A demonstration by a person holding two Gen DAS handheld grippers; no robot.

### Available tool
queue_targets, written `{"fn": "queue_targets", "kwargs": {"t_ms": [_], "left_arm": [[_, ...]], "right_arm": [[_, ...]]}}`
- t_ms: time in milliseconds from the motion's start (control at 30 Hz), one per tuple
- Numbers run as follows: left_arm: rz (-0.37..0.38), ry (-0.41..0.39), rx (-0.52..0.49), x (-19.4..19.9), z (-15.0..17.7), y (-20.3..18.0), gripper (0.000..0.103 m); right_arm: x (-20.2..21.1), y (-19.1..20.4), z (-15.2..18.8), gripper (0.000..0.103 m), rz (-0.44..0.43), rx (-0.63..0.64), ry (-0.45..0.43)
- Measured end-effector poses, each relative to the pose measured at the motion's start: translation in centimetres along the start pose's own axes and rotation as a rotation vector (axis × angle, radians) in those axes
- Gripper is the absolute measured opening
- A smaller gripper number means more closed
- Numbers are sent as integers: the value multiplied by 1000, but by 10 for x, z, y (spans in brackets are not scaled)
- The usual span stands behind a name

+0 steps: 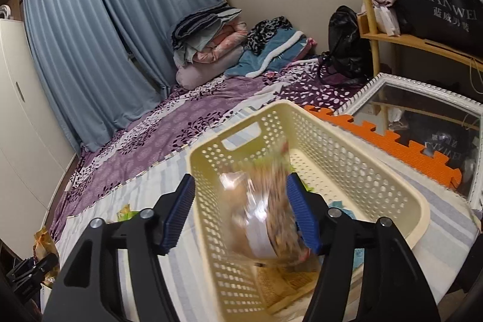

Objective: Organize snacks
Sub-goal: 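Carry the cookie bag into the basket and open the right gripper while the left gripper carries the pastry, then lower the pastry packet into the basket and open the left gripper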

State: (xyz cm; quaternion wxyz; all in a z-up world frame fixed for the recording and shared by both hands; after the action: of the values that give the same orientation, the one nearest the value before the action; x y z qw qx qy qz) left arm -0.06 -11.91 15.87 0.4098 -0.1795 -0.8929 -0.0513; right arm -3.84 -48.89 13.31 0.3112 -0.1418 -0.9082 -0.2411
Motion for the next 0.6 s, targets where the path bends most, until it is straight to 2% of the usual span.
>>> {"fn": "queue_targets", "kwargs": {"t_ms": [100, 333, 600], "left_arm": [[7, 2, -21, -2, -4, -11, 55], [35, 4, -63, -6, -13, -35, 55], [98, 10, -116, -13, -28, -74, 55]], "right_arm": [[1, -9, 2, 71, 21, -11, -3], [12, -23, 11, 71, 10, -20, -36], [30, -27, 25, 71, 11, -4, -79]]}}
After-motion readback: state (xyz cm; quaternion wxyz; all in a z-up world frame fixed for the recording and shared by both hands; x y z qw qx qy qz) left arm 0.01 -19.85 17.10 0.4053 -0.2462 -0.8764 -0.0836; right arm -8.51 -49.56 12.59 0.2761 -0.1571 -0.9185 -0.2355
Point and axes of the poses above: each gripper's, at about its wrist camera, not at the fingertips, and x roughly against the way its jaws point, y to its left, z to its underside, the point moved 1 cm from there along -x, roughly the way its jaws point, and after that the axes turned 8 degrees about y, right-handed, at the moved point
